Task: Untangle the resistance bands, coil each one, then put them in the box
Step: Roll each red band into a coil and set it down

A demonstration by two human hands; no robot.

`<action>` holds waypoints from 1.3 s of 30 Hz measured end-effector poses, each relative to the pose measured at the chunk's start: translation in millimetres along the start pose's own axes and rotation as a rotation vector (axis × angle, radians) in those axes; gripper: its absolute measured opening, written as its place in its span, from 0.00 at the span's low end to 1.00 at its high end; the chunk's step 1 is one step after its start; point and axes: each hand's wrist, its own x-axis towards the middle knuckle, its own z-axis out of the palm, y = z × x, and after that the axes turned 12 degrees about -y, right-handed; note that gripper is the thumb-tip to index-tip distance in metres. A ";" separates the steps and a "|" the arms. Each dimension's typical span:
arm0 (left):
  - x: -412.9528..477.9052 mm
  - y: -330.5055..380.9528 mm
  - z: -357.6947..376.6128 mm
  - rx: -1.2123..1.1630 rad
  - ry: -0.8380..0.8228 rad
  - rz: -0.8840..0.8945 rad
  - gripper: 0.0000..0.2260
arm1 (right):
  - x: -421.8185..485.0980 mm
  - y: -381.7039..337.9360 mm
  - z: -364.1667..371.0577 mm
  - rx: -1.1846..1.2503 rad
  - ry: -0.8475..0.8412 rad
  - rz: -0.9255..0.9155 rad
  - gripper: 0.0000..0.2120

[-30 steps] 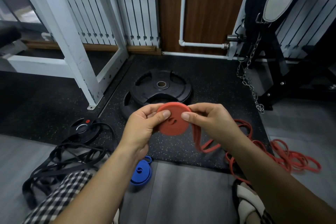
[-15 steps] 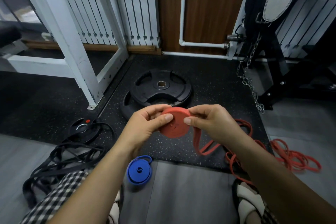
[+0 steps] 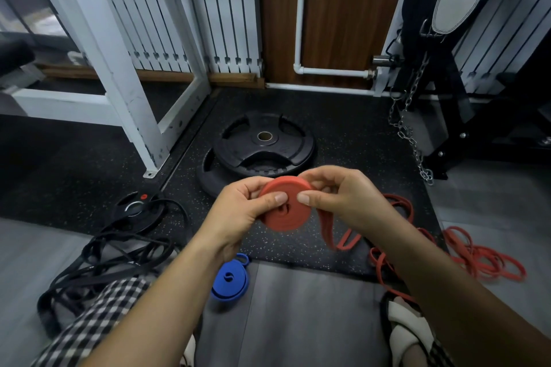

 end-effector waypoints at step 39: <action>2.1 6.6 -3.1 0.229 -0.047 0.024 0.06 | -0.8 -1.4 4.2 -0.226 -0.071 0.017 0.06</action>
